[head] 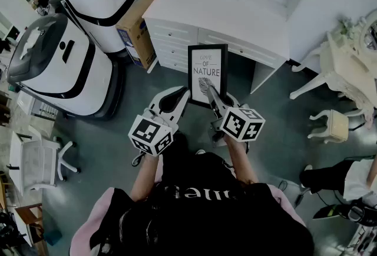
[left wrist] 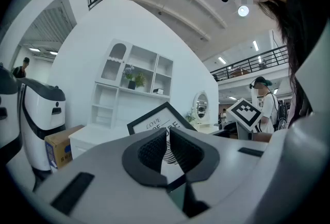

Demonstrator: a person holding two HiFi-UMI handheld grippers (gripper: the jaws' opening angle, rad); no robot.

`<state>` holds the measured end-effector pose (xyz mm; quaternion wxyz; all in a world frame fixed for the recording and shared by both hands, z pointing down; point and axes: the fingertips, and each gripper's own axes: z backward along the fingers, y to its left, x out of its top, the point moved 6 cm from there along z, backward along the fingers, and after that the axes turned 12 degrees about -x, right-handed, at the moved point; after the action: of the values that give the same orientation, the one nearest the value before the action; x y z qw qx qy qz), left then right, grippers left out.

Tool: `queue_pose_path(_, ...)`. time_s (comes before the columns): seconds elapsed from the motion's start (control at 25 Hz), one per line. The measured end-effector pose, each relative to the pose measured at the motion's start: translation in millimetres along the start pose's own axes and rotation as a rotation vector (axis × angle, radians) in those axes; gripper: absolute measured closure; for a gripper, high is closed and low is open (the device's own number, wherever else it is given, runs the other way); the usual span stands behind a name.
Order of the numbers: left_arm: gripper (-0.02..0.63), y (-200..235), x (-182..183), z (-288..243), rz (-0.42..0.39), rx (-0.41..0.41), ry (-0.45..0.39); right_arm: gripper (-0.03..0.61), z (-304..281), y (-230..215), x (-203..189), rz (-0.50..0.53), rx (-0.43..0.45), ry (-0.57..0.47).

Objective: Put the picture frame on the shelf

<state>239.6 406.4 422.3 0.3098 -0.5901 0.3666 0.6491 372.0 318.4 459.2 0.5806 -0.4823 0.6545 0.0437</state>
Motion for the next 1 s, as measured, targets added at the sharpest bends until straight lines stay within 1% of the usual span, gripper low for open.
queue_pose_path(0.2,0.584,9,-3,-2,0.019,-0.001,0.006,0.526,-9,-3,-2,-0.021,-0.002,0.009)
queue_pose_path(0.4,0.584,23,-6,-3,0.042,0.002,0.013,0.526,-22,-4,-3,-0.064,0.003,0.021)
queue_pose_path(0.68,0.584,45,-11,-14,0.061,-0.03,0.023,0.526,-43,-9,-1,-0.07,-0.014,0.039)
queue_pose_path(0.84,0.584,69,-11,-23,0.064,-0.042,0.023,0.526,-66,-11,6,-0.074,-0.023,0.042)
queue_pose_path(1.0,0.584,103,-9,-27,0.063,-0.042,0.017,0.526,-95,-9,15,-0.085,-0.032,0.044)
